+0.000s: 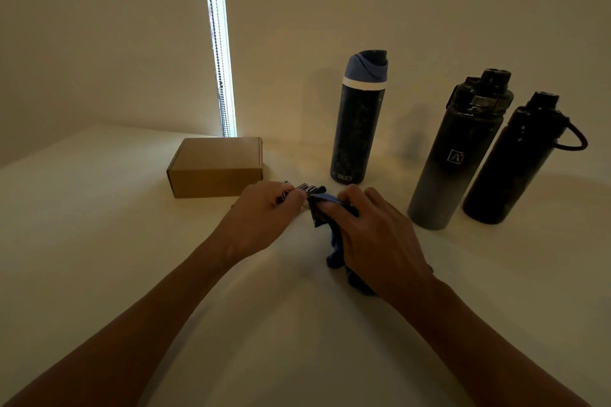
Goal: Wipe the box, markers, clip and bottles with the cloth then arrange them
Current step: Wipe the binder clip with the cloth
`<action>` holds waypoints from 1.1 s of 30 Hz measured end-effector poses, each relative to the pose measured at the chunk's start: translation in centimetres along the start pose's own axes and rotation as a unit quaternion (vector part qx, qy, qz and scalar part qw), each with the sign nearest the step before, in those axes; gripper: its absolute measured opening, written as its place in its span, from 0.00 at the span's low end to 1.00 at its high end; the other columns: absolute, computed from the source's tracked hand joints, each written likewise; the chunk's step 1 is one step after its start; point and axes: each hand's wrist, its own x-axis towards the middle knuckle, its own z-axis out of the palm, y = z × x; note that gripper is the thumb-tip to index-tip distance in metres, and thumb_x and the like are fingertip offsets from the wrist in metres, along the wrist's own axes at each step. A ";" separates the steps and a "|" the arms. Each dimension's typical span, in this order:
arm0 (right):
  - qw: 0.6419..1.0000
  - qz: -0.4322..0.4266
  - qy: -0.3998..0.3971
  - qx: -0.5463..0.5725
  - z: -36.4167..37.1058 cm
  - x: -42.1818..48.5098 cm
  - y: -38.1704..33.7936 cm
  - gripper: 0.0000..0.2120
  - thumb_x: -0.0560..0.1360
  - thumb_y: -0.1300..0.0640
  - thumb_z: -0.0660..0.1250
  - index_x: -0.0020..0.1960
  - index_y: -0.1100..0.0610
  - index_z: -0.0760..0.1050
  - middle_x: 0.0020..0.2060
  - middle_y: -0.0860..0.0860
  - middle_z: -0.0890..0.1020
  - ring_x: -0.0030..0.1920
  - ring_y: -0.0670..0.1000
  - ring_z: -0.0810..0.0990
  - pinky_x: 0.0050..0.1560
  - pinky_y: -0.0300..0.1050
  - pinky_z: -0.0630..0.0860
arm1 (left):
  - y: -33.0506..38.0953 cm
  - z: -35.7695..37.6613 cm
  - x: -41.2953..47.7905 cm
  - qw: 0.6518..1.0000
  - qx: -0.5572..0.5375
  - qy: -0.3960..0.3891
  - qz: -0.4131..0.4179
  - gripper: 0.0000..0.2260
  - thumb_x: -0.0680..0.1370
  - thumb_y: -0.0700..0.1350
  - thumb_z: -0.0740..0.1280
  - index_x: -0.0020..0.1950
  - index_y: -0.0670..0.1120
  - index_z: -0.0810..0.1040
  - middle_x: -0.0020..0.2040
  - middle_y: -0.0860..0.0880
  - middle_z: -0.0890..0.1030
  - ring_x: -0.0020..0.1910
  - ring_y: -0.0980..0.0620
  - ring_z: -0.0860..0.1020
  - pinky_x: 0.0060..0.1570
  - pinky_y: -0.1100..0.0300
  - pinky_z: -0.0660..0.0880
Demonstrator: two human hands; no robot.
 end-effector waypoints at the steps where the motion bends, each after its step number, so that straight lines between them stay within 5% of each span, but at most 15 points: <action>1: 1.000 -0.009 0.000 0.003 -0.1 -0.2 0.0 0.23 0.74 0.60 0.65 0.68 0.47 0.76 0.54 0.47 0.72 0.52 0.51 0.72 0.47 0.52 0.75 | -0.2 -0.4 0.1 1.000 -0.004 0.017 -0.007 0.21 0.86 0.49 0.61 0.32 0.50 0.69 0.27 0.54 0.67 0.26 0.57 0.64 0.28 0.64 0.62; 5: 0.999 -0.035 0.013 0.008 -0.3 -0.8 0.3 0.24 0.74 0.62 0.65 0.68 0.46 0.76 0.54 0.47 0.73 0.51 0.52 0.72 0.46 0.53 0.75 | -0.6 -1.0 0.4 0.998 0.049 0.029 0.002 0.22 0.86 0.50 0.60 0.33 0.46 0.70 0.29 0.45 0.72 0.26 0.56 0.66 0.29 0.63 0.63; 10: 0.999 -0.037 0.023 0.015 0.1 -0.4 0.0 0.23 0.76 0.61 0.64 0.69 0.46 0.75 0.54 0.47 0.73 0.52 0.50 0.72 0.47 0.52 0.75 | 0.1 -0.1 0.2 0.996 0.088 0.008 0.028 0.20 0.87 0.50 0.59 0.34 0.50 0.70 0.28 0.52 0.69 0.27 0.55 0.66 0.30 0.64 0.65; 15: 0.995 -0.103 -0.015 0.004 1.2 -0.9 1.3 0.29 0.68 0.52 0.77 0.67 0.48 0.74 0.54 0.51 0.76 0.46 0.51 0.75 0.41 0.43 0.74 | -0.6 -1.0 0.3 0.996 0.072 0.042 0.019 0.21 0.87 0.50 0.58 0.34 0.47 0.68 0.29 0.46 0.69 0.28 0.55 0.64 0.30 0.62 0.63; 19: 0.994 -0.019 0.047 0.096 0.5 -0.9 1.5 0.17 0.80 0.54 0.62 0.68 0.46 0.75 0.55 0.46 0.74 0.52 0.48 0.74 0.48 0.45 0.74 | -0.1 -1.0 0.1 0.997 0.068 0.030 0.024 0.22 0.87 0.49 0.59 0.33 0.49 0.65 0.29 0.51 0.67 0.27 0.55 0.64 0.31 0.63 0.63; 22: 0.990 0.047 0.050 0.119 0.7 -0.7 1.7 0.17 0.82 0.43 0.60 0.69 0.44 0.72 0.58 0.44 0.72 0.51 0.45 0.74 0.49 0.44 0.77 | -0.3 -1.0 -0.1 0.999 -0.045 0.008 -0.025 0.22 0.86 0.51 0.60 0.33 0.47 0.67 0.30 0.49 0.67 0.29 0.55 0.64 0.33 0.60 0.61; 25: 0.987 0.084 0.034 0.133 1.5 -0.5 2.2 0.32 0.75 0.29 0.60 0.72 0.47 0.68 0.60 0.45 0.69 0.49 0.44 0.73 0.48 0.38 0.78 | -0.4 -1.2 0.0 0.977 -0.181 -0.047 -0.100 0.20 0.86 0.51 0.61 0.35 0.44 0.69 0.30 0.48 0.65 0.28 0.53 0.61 0.30 0.59 0.60; 28: 0.983 0.088 0.037 0.156 1.3 -0.6 2.8 0.34 0.74 0.29 0.63 0.72 0.48 0.70 0.59 0.44 0.69 0.51 0.42 0.72 0.50 0.34 0.76 | -0.5 -0.7 0.1 0.961 -0.224 -0.093 -0.131 0.19 0.86 0.51 0.60 0.37 0.45 0.70 0.31 0.48 0.64 0.27 0.53 0.59 0.27 0.60 0.58; 30: 0.982 0.087 0.047 0.160 1.2 -0.7 3.3 0.23 0.78 0.38 0.64 0.67 0.48 0.75 0.56 0.43 0.72 0.48 0.42 0.74 0.49 0.37 0.77 | -0.7 -0.1 0.0 0.975 -0.172 -0.079 -0.115 0.20 0.86 0.54 0.59 0.37 0.46 0.70 0.33 0.45 0.65 0.29 0.52 0.62 0.31 0.57 0.60; 33: 0.982 0.111 0.062 0.142 1.1 -0.8 4.4 0.15 0.79 0.45 0.65 0.62 0.50 0.79 0.52 0.43 0.73 0.46 0.42 0.74 0.47 0.32 0.74 | -1.4 1.0 -0.3 0.998 0.050 -0.037 -0.013 0.21 0.86 0.58 0.57 0.39 0.51 0.77 0.35 0.54 0.76 0.32 0.57 0.72 0.36 0.61 0.66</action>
